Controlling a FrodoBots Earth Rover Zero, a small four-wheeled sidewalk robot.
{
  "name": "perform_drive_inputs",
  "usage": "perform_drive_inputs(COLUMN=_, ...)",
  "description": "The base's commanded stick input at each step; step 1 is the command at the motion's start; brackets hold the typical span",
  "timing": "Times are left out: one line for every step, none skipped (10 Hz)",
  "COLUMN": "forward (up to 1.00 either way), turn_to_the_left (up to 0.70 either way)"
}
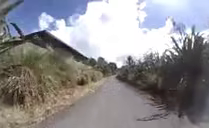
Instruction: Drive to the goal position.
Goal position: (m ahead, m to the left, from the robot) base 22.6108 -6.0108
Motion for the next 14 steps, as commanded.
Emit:
perform_drive_inputs(forward=0.85, turn_to_the_left=0.00)
perform_drive_inputs(forward=0.85, turn_to_the_left=0.00)
perform_drive_inputs(forward=0.85, turn_to_the_left=0.00)
perform_drive_inputs(forward=0.85, turn_to_the_left=0.00)
perform_drive_inputs(forward=0.85, turn_to_the_left=0.00)
perform_drive_inputs(forward=0.85, turn_to_the_left=0.00)
perform_drive_inputs(forward=0.85, turn_to_the_left=0.00)
perform_drive_inputs(forward=0.85, turn_to_the_left=0.00)
perform_drive_inputs(forward=0.85, turn_to_the_left=0.00)
perform_drive_inputs(forward=0.85, turn_to_the_left=0.00)
perform_drive_inputs(forward=0.85, turn_to_the_left=0.00)
perform_drive_inputs(forward=0.85, turn_to_the_left=0.00)
perform_drive_inputs(forward=0.85, turn_to_the_left=0.00)
perform_drive_inputs(forward=0.85, turn_to_the_left=0.00)
